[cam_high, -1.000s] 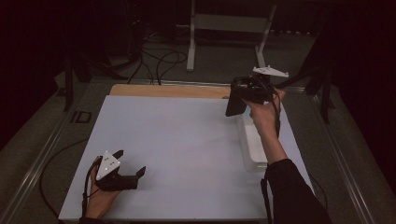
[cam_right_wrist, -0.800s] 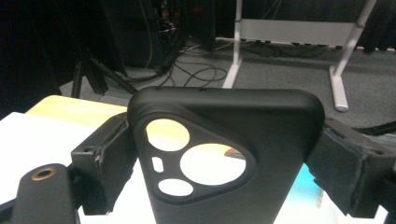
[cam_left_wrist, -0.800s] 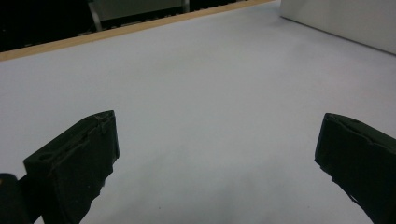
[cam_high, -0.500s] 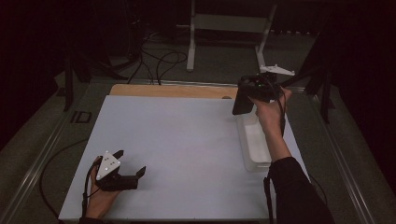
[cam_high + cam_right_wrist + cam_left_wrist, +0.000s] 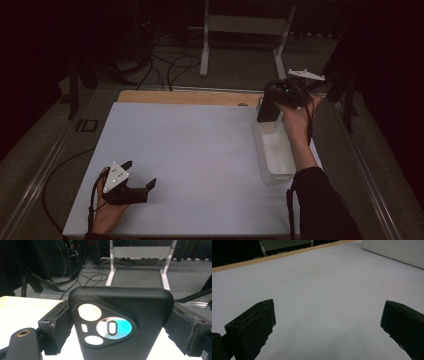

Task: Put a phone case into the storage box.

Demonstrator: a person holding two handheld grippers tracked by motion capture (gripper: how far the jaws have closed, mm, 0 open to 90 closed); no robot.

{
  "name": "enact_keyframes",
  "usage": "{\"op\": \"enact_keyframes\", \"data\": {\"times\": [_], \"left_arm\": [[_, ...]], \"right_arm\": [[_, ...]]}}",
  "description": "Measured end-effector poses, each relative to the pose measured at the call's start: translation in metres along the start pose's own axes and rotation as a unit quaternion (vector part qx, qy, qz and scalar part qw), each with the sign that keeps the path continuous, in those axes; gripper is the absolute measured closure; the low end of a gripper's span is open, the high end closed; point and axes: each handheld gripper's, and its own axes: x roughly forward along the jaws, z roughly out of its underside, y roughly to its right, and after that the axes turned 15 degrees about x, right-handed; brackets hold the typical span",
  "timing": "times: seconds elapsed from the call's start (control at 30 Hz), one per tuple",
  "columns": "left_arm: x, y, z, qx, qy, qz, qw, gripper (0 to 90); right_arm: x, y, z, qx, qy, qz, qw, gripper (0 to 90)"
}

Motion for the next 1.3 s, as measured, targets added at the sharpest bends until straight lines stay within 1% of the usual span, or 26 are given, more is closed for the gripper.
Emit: {"op": "enact_keyframes", "data": {"times": [0.07,0.27,0.47,0.63,0.77,1.0,1.3], "left_arm": [[0.0,0.0,0.0,0.0,0.0,0.0,1.0,0.2],[0.0,0.001,0.0,0.0,0.0,0.0,1.0,0.2],[0.0,0.001,0.0,0.0,0.0,-0.001,1.0,0.2],[0.0,0.001,0.0,0.0,0.002,-0.002,1.0,0.2],[0.0,0.001,0.0,0.001,0.002,-0.003,1.0,0.3],[0.0,0.001,0.0,0.001,0.001,-0.004,1.0,0.3],[0.0,0.001,0.0,0.001,0.001,-0.005,1.0,0.3]], "right_arm": [[0.0,0.003,-0.001,0.003,0.001,0.004,1.0,14.0],[0.002,0.008,0.0,-0.001,-0.002,0.014,0.9999,13.9],[0.006,0.01,0.003,0.001,-0.007,0.021,0.9997,13.8],[0.013,0.011,0.011,-0.004,-0.016,0.026,0.9995,13.7],[0.018,0.014,0.016,0.001,-0.024,0.03,0.9993,13.7],[0.023,0.017,0.022,0.002,-0.033,0.032,0.9989,13.6],[0.03,0.017,0.03,-0.004,-0.042,0.036,0.9985,13.6]]}}
